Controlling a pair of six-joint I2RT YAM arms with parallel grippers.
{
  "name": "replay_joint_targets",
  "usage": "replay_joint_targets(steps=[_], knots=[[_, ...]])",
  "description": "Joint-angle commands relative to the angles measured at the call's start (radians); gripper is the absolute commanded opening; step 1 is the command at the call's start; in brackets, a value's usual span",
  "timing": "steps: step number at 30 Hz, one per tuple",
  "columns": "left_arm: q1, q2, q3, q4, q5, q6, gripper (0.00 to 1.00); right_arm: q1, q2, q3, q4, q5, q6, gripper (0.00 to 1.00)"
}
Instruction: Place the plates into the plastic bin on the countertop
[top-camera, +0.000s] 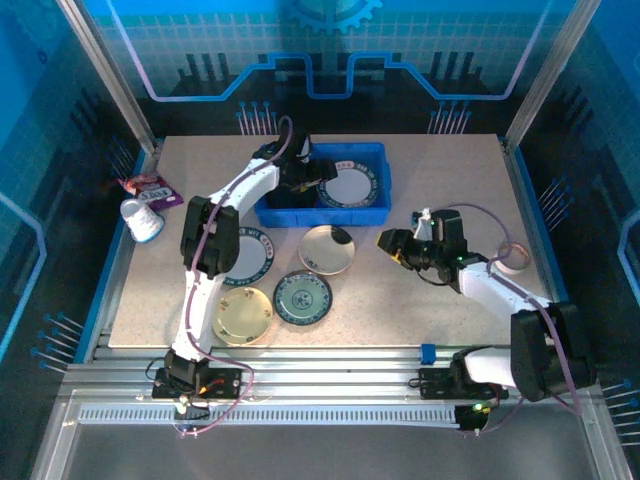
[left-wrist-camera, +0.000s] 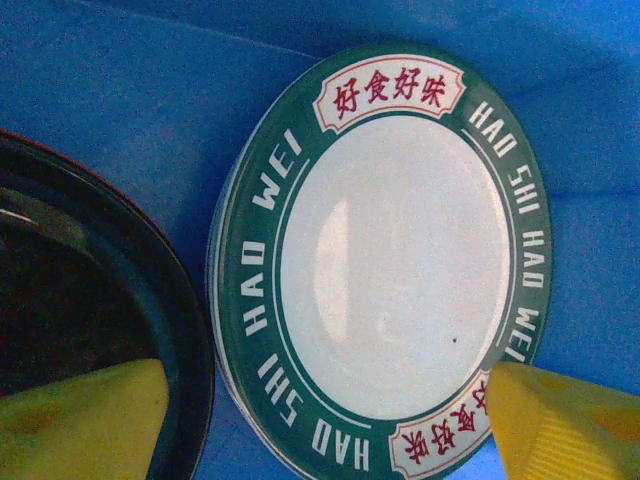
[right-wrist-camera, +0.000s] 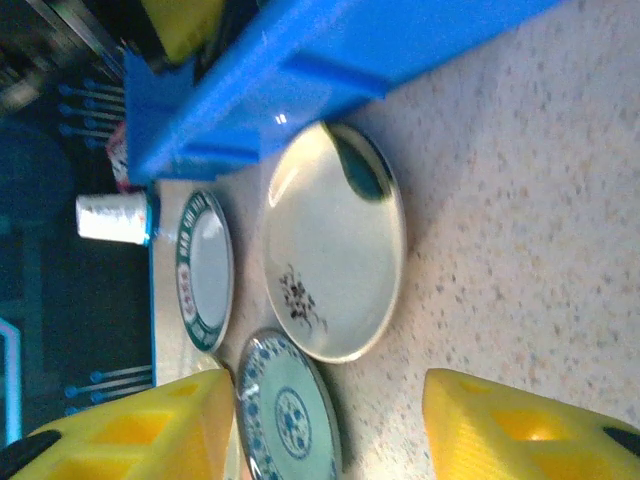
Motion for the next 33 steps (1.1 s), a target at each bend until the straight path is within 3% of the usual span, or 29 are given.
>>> replay_joint_targets(steps=[1,10,15,22,27,33], knots=[[-0.017,-0.105,0.014,-0.047,-0.054,0.052,0.85,0.026,-0.011,-0.023,-0.028,0.018,-0.036,0.53],[-0.022,-0.338,-0.186,0.023,-0.114,0.072,0.88,0.05,0.015,-0.032,-0.009,0.034,-0.038,0.53],[-0.036,-0.538,-0.41,0.119,-0.138,0.065,0.88,0.076,0.028,-0.04,0.025,0.052,-0.019,0.53],[-0.139,-0.859,-0.639,0.125,-0.212,0.076,0.89,0.104,0.044,-0.04,0.043,0.077,-0.008,0.51],[-0.248,-1.019,-0.828,0.152,-0.2,-0.014,0.89,0.12,0.087,-0.021,0.053,0.077,-0.005,0.48],[-0.307,-1.141,-1.119,0.304,-0.107,-0.188,0.88,0.14,0.123,0.023,0.011,0.093,-0.029,0.46]])
